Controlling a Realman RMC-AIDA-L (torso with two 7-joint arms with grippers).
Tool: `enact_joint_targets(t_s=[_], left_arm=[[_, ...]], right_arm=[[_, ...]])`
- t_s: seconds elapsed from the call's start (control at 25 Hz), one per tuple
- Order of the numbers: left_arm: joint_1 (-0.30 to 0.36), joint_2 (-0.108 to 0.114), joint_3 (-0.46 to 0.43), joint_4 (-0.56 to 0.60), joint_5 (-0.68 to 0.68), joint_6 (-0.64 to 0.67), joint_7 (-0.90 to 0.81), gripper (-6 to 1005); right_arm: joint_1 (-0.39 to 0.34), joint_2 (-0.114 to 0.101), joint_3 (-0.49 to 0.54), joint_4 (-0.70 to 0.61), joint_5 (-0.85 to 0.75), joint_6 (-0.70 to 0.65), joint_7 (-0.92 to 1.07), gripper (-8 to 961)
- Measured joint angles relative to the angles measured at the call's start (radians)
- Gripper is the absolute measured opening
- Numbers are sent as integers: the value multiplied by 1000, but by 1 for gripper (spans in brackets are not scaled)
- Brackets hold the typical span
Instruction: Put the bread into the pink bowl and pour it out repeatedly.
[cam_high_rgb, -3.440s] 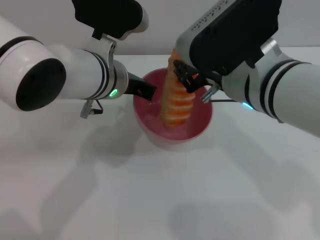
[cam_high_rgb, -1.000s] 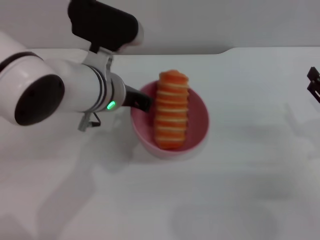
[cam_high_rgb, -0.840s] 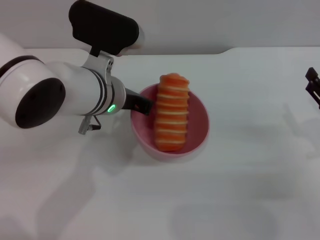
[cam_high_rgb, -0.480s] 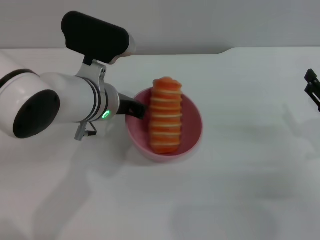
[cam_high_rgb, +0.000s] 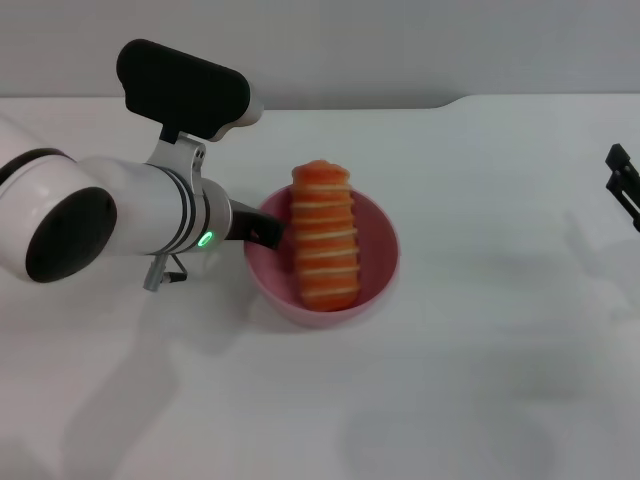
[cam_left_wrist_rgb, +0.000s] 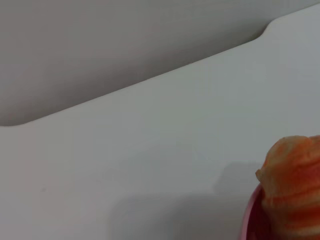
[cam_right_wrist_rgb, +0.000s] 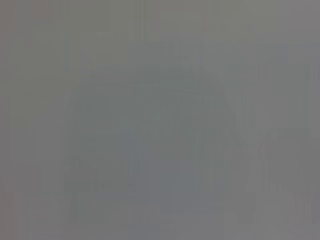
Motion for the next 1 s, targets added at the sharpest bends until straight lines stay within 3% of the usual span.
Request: enact_joint_targets(t_s=[0.32,0.52,0.68,0.76,0.88,1.0], left_arm=[[-12,4,0,15,-12,-27,30,42],[22,4,-2,74,-6,0,66,188],[76,5,-9,154,66,116,138,332],[124,5,-13,204,142,216,139,409],[226,5,-43,256,225,461,129,654],[313,5,-87,222,226,761,128,710]], right_arm=[[6,-1,-4,2,0,5,0,736],[11,-3,-3,1,-1,13,0,736],[12,-3,-3,0,-1,13,1,736],[13,-3,-2,-2,-1,13,1,736],[13,-4,4,-3,2,11,6,736],[14,-4,15,-3,4,4,7,736]])
